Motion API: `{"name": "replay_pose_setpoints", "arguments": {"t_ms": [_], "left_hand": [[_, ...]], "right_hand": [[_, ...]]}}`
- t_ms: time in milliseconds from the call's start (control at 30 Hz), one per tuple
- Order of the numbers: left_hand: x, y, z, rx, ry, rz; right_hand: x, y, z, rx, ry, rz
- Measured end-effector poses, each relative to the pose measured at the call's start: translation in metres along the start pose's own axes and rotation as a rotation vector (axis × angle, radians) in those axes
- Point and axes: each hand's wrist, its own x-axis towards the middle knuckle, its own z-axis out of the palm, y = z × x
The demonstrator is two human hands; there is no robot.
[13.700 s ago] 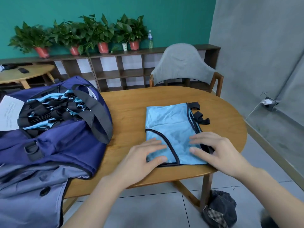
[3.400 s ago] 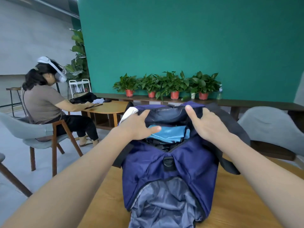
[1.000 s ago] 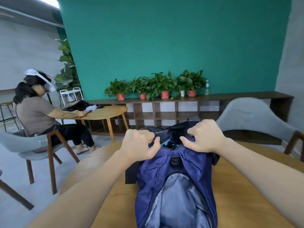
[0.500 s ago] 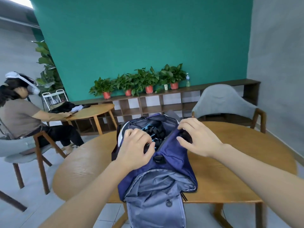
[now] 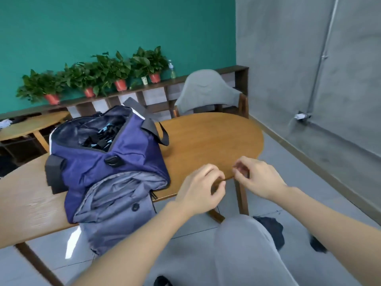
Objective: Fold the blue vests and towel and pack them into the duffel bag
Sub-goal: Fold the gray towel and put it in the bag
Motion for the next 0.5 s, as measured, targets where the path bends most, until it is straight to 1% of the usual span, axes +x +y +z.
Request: {"name": "replay_pose_setpoints", "arguments": {"t_ms": [133, 233, 333, 400, 500], "left_hand": [[0.023, 0.034, 0.069, -0.096, -0.243, -0.084], [0.04, 0.05, 0.121, -0.076, -0.479, -0.155], [0.049, 0.056, 0.177, -0.072, -0.688, -0.22], [0.05, 0.055, 0.214, -0.092, -0.8, -0.305], [0.048, 0.045, 0.262, -0.173, -0.911, -0.474]], "right_hand": [[-0.044, 0.063, 0.002, -0.025, -0.068, 0.202], [-0.069, 0.108, 0.009, -0.021, -0.127, 0.377], [-0.089, 0.147, 0.021, 0.018, -0.199, 0.515], [-0.101, 0.171, 0.033, 0.032, -0.234, 0.592], [-0.116, 0.204, 0.056, 0.028, -0.296, 0.673]]}}
